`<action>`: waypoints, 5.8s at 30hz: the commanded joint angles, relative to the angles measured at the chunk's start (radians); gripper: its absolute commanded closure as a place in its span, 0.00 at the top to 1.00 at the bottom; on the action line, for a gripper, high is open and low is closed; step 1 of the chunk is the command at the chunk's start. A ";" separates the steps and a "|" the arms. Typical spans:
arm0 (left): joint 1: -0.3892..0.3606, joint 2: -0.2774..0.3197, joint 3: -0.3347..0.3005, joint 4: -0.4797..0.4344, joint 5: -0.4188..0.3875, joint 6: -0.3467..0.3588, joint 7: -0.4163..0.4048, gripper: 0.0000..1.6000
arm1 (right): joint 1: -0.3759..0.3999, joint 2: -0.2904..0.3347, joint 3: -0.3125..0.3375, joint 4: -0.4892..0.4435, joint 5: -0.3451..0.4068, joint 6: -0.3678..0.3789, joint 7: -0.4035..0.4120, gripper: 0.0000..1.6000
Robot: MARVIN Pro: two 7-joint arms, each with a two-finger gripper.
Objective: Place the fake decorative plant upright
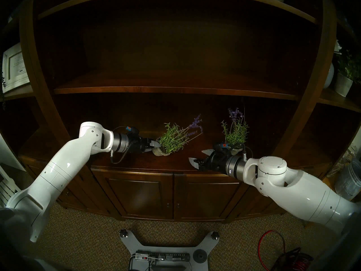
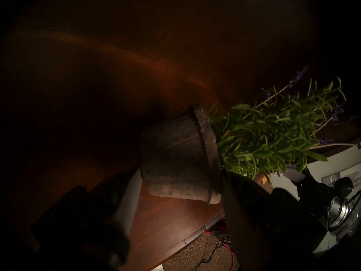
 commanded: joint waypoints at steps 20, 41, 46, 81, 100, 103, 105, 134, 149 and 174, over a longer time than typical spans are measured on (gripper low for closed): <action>-0.032 -0.027 -0.005 0.067 -0.004 -0.019 -0.096 0.42 | 0.020 0.000 0.023 -0.013 0.002 -0.016 -0.002 1.00; -0.033 0.005 0.020 0.093 0.036 -0.013 -0.160 0.58 | 0.020 0.000 0.023 -0.013 0.002 -0.016 -0.003 1.00; -0.034 0.010 0.025 0.093 0.045 -0.013 -0.171 0.71 | 0.020 0.000 0.023 -0.013 0.002 -0.016 -0.003 1.00; -0.050 0.012 0.020 0.080 0.072 -0.002 -0.133 0.84 | 0.020 0.000 0.023 -0.013 0.002 -0.016 -0.003 1.00; -0.025 0.048 0.016 0.030 0.063 -0.002 -0.112 0.86 | 0.020 0.000 0.023 -0.013 0.002 -0.016 -0.003 1.00; -0.021 0.053 0.017 0.026 0.060 -0.002 -0.112 0.86 | 0.020 0.000 0.023 -0.013 0.002 -0.016 -0.003 1.00; -0.017 0.058 0.016 0.021 0.059 -0.002 -0.112 0.86 | 0.020 0.000 0.023 -0.013 0.002 -0.016 -0.003 1.00; 0.029 0.119 0.018 -0.075 0.079 -0.016 -0.124 0.95 | 0.020 0.000 0.023 -0.013 0.002 -0.016 -0.002 1.00; 0.042 0.136 0.021 -0.057 0.099 -0.037 -0.149 0.95 | 0.020 0.000 0.023 -0.013 0.002 -0.016 -0.003 1.00; 0.056 0.186 -0.040 -0.130 0.031 -0.006 -0.197 1.00 | 0.021 0.000 0.022 -0.013 0.002 -0.014 -0.002 1.00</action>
